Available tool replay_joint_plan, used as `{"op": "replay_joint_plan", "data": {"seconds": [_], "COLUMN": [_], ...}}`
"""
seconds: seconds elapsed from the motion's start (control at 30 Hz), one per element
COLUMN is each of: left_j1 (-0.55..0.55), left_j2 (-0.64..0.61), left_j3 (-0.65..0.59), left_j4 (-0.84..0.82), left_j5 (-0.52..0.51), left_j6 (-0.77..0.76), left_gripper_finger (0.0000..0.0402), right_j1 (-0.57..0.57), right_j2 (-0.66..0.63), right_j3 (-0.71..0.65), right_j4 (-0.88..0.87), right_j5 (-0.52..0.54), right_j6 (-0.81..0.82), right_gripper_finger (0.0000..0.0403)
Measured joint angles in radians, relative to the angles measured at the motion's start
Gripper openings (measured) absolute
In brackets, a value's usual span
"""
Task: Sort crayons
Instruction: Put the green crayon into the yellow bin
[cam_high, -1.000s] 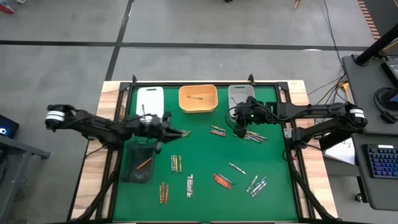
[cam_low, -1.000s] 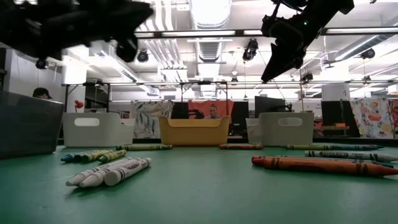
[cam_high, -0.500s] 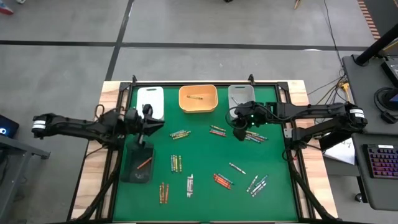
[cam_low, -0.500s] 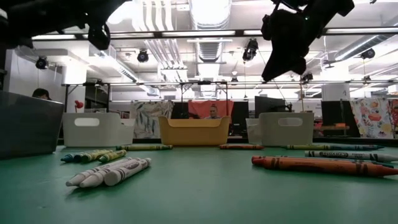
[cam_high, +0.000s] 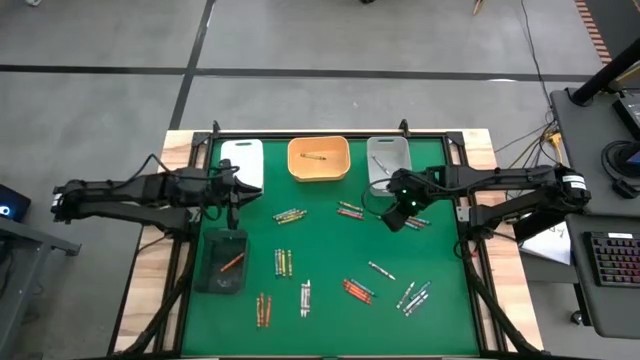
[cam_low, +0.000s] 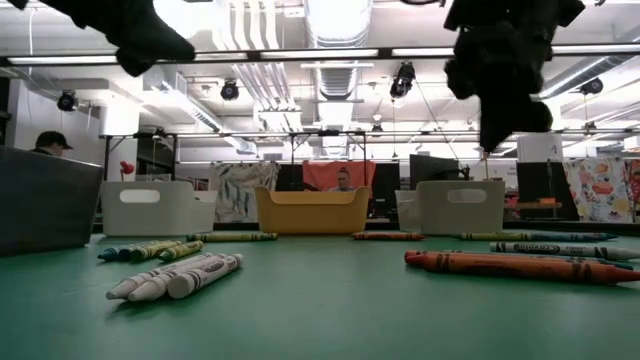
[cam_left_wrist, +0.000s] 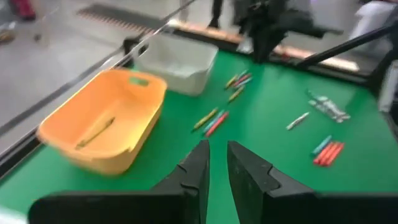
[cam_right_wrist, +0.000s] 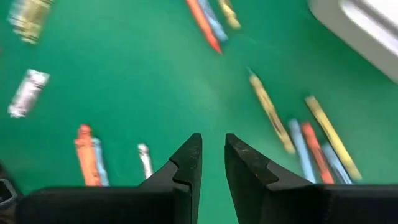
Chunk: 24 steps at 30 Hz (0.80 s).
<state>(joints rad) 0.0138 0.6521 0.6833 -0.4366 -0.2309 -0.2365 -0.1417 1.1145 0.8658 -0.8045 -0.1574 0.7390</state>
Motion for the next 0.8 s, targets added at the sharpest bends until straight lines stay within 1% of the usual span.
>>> {"op": "replay_joint_plan", "data": {"seconds": [0.17, 0.23, 0.33, 0.47, 0.63, 0.8], "left_j1": [0.0, 0.0, 0.0, 0.0, 0.0, 0.0], "left_j2": [0.0, 0.0, -0.001, -0.006, -0.009, -0.014], "left_j3": [0.047, 0.058, 0.06, 0.047, 0.042, 0.042], "left_j4": [-0.21, -0.284, -0.346, -0.342, -0.34, -0.332], "left_j5": [-0.115, -0.136, -0.154, -0.163, -0.226, -0.255], "left_j6": [-0.123, -0.192, -0.262, -0.258, -0.244, -0.238], "left_gripper_finger": [0.0039, 0.0039, 0.0039, 0.0039, 0.0039, 0.0039], "right_j1": [0.0, 0.0, 0.0, 0.0, 0.0, 0.013], "right_j2": [0.0, 0.0, 0.003, 0.046, 0.145, 0.243], "right_j3": [0.0, 0.0, 0.0, 0.0, 0.045, 0.121], "right_j4": [-0.079, -0.088, -0.086, -0.079, -0.08, -0.079], "right_j5": [0.0, 0.0, 0.004, 0.055, 0.121, 0.146], "right_j6": [0.069, 0.08, 0.07, 0.024, -0.053, -0.236], "right_gripper_finger": [0.0059, 0.0059, 0.0059, 0.0058, 0.0058, 0.0058]}}
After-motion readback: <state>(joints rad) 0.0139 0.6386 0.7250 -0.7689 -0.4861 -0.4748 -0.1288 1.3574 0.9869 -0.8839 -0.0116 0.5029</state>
